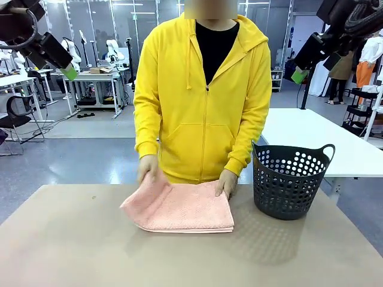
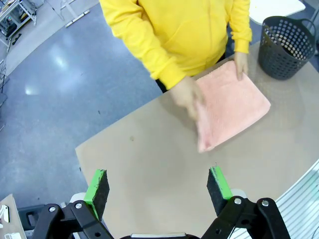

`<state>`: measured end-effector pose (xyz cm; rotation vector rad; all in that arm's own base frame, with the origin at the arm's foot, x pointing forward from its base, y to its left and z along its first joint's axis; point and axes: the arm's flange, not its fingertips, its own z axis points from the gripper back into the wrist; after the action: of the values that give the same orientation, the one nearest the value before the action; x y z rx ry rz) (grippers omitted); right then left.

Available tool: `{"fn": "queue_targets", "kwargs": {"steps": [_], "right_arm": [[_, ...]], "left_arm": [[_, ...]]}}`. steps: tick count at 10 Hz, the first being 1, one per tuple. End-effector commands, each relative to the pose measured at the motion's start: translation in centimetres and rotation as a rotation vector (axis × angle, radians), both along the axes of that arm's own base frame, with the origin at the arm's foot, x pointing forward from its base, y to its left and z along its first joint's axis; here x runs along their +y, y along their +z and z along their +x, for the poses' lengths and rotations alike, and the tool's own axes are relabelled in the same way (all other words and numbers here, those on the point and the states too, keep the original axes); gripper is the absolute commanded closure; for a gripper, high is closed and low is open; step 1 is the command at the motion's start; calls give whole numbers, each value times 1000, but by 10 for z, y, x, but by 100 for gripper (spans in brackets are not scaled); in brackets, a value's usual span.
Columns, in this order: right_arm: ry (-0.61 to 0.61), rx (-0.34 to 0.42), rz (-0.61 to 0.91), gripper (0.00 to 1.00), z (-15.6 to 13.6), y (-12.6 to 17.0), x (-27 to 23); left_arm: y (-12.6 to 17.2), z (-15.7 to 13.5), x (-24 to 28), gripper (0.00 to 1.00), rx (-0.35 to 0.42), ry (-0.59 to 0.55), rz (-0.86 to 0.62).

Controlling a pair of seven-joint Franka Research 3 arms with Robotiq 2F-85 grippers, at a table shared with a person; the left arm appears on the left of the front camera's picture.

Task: Fold the towel.
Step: Pick up the 100 cm Hotel Towel and place it on the left side of the table.

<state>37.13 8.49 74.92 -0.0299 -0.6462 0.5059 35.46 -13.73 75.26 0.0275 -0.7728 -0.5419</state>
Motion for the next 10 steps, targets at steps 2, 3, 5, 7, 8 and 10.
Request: {"fn": "queue_targets", "kwargs": {"steps": [2,3,5,7,8,10], "right_arm": [[-4,3,-3,0,0,1,-1],[-4,3,-3,0,0,1,-1],[-4,3,-3,0,0,1,-1],[-4,3,-3,0,0,1,-1],[-4,3,-3,0,0,1,-1],[-4,3,-3,0,0,1,-1]], "left_arm": [[5,0,0,0,17,7,7],[5,0,0,0,17,7,7],[5,0,0,0,17,7,7],[5,0,0,0,17,7,7],[5,0,0,0,17,7,7],[5,0,0,0,17,7,7]]}}
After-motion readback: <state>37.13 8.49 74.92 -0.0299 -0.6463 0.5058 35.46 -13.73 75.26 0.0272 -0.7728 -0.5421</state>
